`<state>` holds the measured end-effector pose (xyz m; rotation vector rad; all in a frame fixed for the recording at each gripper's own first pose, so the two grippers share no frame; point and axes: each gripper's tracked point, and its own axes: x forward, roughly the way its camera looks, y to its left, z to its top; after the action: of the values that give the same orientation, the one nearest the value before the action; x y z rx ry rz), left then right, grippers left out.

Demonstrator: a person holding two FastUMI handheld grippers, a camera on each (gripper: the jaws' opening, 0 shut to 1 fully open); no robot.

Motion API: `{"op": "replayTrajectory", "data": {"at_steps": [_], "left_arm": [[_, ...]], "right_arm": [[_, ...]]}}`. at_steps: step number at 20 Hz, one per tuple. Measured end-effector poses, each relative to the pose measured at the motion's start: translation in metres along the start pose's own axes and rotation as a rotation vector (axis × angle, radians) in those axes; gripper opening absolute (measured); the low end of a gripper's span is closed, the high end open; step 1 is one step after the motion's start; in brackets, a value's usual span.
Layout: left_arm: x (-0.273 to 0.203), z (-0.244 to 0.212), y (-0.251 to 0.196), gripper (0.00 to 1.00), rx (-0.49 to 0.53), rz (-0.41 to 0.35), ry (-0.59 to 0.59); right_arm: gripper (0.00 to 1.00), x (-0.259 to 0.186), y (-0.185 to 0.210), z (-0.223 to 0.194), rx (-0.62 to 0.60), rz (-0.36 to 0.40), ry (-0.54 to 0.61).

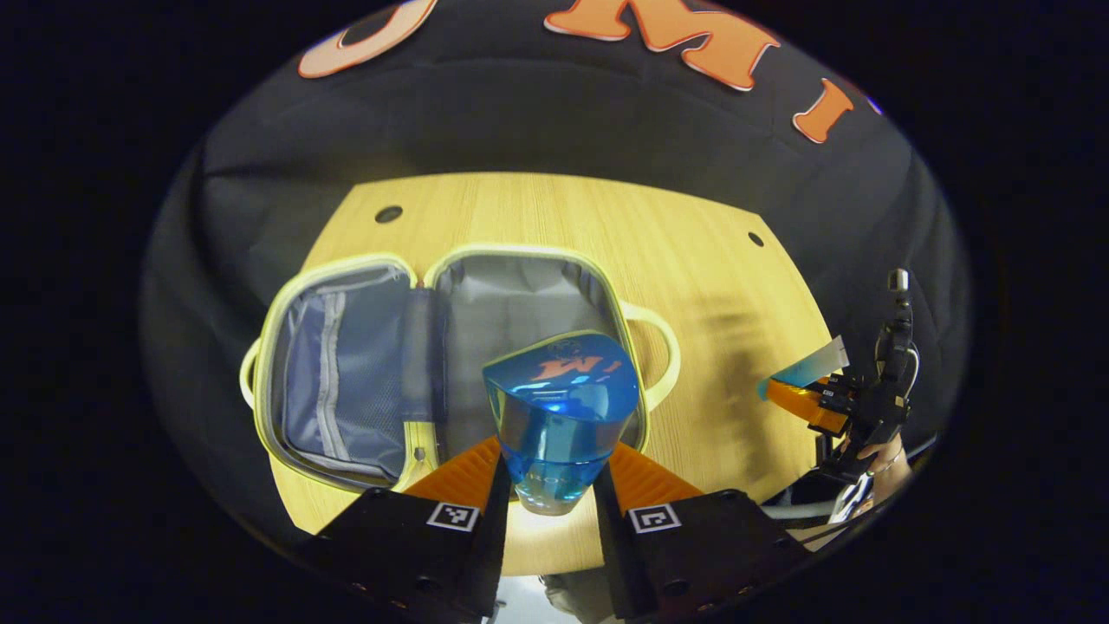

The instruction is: First open the suitcase, pack the skin care products into it, and then close the suitcase.

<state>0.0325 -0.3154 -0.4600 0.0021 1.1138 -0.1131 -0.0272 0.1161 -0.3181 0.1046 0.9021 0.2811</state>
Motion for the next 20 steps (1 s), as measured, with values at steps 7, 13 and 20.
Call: {"op": "replayTrajectory", "data": {"at_steps": [7, 13, 20], "left_arm": [[0.071, -0.013, 0.029, 0.48, 0.078, -0.033, 0.259], [0.107, -0.01, 0.045, 0.48, 0.07, -0.011, 0.337], [0.118, -0.006, 0.036, 0.82, 0.051, -0.057, 0.312]], "right_arm": [[0.44, -0.026, 0.044, 0.0, 0.13, 0.003, -0.004], [0.44, -0.034, 0.043, -0.01, 0.154, -0.067, 0.018], [0.44, -0.037, 0.049, -0.009, 0.161, -0.077, 0.049]]}}
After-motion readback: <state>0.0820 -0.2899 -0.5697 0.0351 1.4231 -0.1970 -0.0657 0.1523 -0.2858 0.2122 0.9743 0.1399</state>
